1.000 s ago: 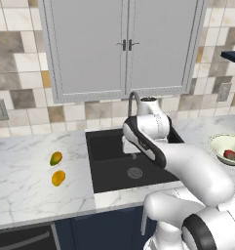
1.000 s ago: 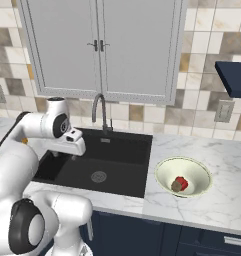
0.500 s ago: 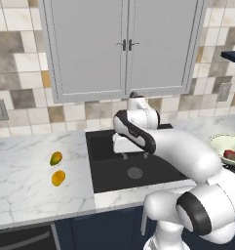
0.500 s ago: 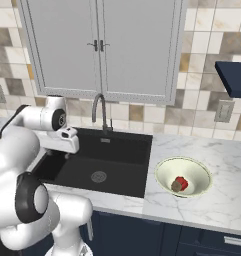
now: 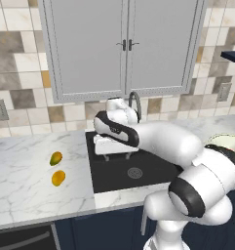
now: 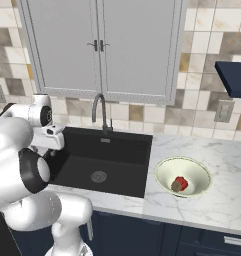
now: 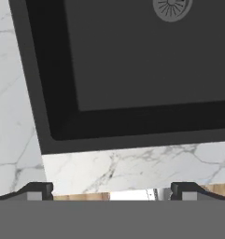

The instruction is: There is a mixed pile of frozen fruits and vegetables on the counter. Locate all the frozen vegetables and place the items in a bowl on the counter. Take all the frozen fruits and defrost them in a running sink.

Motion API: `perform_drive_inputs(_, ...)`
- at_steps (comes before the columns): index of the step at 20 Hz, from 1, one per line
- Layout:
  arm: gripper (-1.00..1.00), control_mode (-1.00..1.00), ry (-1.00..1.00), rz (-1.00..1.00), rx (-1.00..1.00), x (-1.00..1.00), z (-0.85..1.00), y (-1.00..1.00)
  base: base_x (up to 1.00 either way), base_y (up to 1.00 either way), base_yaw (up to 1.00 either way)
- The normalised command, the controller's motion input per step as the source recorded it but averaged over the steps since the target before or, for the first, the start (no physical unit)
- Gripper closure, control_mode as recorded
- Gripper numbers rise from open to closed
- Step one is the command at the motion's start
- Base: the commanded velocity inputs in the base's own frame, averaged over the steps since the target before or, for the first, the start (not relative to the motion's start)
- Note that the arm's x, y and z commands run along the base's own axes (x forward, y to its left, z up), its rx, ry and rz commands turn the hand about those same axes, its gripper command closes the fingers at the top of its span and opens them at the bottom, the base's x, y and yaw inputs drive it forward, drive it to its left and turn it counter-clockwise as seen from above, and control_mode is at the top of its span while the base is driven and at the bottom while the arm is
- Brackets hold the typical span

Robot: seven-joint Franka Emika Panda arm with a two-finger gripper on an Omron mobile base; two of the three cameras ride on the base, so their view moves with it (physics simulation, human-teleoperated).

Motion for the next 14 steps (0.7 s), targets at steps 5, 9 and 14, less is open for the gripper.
perform_drive_inputs(5,-1.00,-1.00,0.01,0.01,-0.04,0.06,-0.14,0.62,0.00,0.00,0.00)
perform_drive_inputs(9,-1.00,-1.00,0.00,0.00,-0.05,0.00,-0.13,0.58,0.00,0.00,0.00)
perform_drive_inputs(14,-1.00,-1.00,0.00,-0.02,0.03,0.01,-0.12,0.41,0.00,0.00,0.00)
